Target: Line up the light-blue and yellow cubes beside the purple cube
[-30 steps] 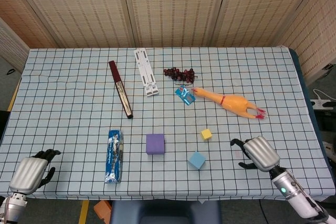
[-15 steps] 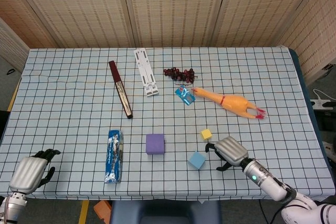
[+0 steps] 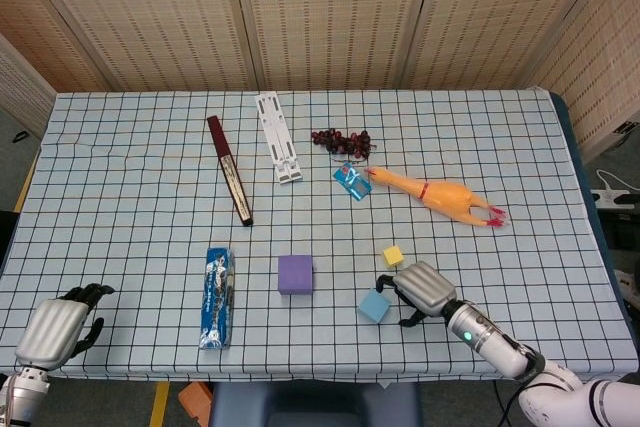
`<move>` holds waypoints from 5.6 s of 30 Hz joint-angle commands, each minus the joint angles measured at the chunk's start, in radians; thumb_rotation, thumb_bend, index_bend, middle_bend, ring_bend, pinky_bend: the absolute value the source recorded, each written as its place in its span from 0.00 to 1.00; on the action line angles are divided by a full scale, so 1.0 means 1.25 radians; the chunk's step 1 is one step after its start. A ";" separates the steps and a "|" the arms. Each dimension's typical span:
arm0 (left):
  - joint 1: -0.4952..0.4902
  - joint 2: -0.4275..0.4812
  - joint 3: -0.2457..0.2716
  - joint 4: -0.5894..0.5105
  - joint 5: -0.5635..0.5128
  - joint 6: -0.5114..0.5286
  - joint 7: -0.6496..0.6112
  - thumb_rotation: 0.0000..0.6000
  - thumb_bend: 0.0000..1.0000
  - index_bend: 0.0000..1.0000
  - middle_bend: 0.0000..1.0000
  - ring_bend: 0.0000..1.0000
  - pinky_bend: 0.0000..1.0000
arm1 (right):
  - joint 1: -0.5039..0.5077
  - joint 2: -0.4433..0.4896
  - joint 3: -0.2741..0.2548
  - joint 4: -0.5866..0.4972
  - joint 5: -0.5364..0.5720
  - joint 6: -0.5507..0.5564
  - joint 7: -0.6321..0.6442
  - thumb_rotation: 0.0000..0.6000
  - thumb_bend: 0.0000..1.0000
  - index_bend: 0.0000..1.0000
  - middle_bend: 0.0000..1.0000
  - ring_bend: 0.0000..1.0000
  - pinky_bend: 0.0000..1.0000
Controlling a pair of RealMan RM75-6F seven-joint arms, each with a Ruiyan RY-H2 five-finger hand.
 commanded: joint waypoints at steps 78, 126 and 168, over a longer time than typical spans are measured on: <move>0.001 0.003 0.005 0.005 0.025 0.012 -0.017 1.00 0.47 0.30 0.31 0.36 0.65 | 0.068 -0.317 0.095 0.315 0.070 0.059 0.213 1.00 0.00 0.61 0.94 0.86 1.00; -0.003 0.000 0.009 0.006 0.028 0.001 -0.014 1.00 0.47 0.30 0.31 0.36 0.65 | 0.091 -0.411 0.139 0.408 0.112 0.041 0.299 1.00 0.00 0.63 0.95 0.87 1.00; -0.006 -0.003 0.012 0.005 0.029 -0.007 -0.003 1.00 0.47 0.30 0.31 0.36 0.65 | 0.082 -0.275 0.125 0.193 0.165 0.013 0.096 1.00 0.00 0.28 0.95 0.87 1.00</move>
